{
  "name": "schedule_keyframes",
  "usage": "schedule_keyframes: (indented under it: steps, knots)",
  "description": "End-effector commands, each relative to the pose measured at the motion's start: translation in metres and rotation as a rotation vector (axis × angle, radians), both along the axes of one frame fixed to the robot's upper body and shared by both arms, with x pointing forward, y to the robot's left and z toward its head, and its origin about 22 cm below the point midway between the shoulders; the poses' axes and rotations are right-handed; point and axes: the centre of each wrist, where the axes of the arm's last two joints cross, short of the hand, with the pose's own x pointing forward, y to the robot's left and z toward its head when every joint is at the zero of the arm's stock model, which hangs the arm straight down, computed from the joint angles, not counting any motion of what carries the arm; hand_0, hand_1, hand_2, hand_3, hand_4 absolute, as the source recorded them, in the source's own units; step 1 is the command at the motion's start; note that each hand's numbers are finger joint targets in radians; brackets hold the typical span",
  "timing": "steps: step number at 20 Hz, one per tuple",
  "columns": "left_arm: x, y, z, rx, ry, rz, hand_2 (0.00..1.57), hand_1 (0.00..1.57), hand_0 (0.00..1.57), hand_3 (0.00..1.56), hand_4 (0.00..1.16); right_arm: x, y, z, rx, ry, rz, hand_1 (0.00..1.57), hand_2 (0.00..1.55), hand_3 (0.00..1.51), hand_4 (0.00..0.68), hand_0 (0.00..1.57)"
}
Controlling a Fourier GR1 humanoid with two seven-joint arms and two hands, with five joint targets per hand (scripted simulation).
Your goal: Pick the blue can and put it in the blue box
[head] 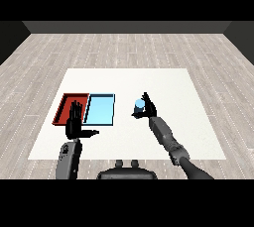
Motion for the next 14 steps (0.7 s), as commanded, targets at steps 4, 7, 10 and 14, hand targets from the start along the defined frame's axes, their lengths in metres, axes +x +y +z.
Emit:
schedule_keyframes:
  steps: [4,7,10,14]
  knots:
    - [0.003,-0.007,-0.009,-0.004,0.003,0.001,0.0,0.0,0.0,0.0,0.0,-0.003,0.003,-0.01,0.018,0.012,0.021,0.0,0.0,0.0,0.0,0.0]
    - [0.005,0.0,-0.009,-0.018,-0.006,0.009,0.0,0.0,0.0,0.0,0.0,0.011,0.011,0.007,0.018,0.012,0.016,0.0,0.0,0.0,0.0,0.0]
    - [-0.007,0.003,0.002,0.004,0.004,0.015,0.0,0.0,0.0,0.0,0.0,0.009,0.013,0.007,-0.001,0.026,-0.03,0.0,0.0,0.0,0.0,0.0]
    - [-0.009,-0.001,0.017,-0.009,0.0,0.015,0.0,0.0,0.0,0.0,0.0,0.01,0.02,0.01,-0.106,0.057,-0.049,1.53,1.49,1.45,0.582,1.53]
